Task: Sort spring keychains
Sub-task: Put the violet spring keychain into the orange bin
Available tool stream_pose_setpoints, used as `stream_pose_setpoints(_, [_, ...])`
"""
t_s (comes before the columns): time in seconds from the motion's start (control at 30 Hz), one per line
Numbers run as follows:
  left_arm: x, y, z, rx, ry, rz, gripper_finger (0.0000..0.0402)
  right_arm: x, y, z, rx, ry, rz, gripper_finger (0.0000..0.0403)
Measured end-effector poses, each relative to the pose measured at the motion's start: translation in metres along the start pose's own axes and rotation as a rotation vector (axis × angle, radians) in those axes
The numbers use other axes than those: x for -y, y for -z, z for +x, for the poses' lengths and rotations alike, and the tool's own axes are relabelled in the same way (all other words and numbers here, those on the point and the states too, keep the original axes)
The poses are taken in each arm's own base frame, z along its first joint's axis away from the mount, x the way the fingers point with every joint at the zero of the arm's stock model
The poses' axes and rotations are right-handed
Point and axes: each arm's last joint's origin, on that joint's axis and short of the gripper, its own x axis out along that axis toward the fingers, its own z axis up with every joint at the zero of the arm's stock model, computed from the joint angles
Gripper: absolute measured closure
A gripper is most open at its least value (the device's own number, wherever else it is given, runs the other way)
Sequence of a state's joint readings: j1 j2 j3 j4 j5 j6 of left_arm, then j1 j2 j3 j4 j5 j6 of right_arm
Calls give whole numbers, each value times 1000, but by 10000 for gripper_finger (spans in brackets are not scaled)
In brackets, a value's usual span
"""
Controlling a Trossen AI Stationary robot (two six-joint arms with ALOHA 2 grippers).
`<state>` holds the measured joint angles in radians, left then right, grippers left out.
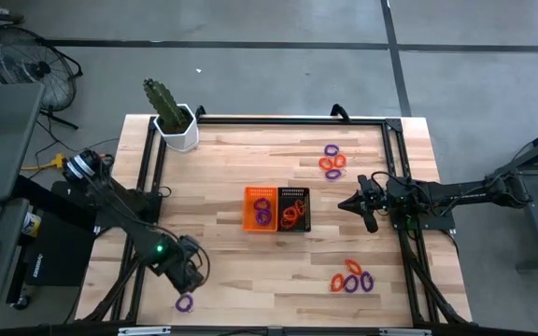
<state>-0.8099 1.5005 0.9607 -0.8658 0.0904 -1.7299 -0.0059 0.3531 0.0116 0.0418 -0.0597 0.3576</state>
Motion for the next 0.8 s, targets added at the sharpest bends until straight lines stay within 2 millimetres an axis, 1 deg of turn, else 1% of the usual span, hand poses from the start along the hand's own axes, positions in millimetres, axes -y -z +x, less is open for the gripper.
stream_pose_setpoints(0.17, [10, 10, 14, -29, 41, -36, 232, 0, 0, 0, 0, 0, 0, 391])
stream_pose_setpoints(0.37, [18, 15, 28, -89, 36, -93, 232, 0, 0, 0, 0, 0, 0, 391])
stream_pose_setpoints(0.57, [19, 16, 34, -134, 11, -112, 232, 0, 0, 0, -1, 0, 0, 391])
stream_pose_setpoints(0.73, [21, 19, 34, -164, 29, -107, 232, 0, 0, 0, -1, 0, 0, 391])
stream_pose_setpoints(0.8, [23, 22, 37, -176, 27, -112, 232, 0, 0, 0, 0, 0, 0, 391])
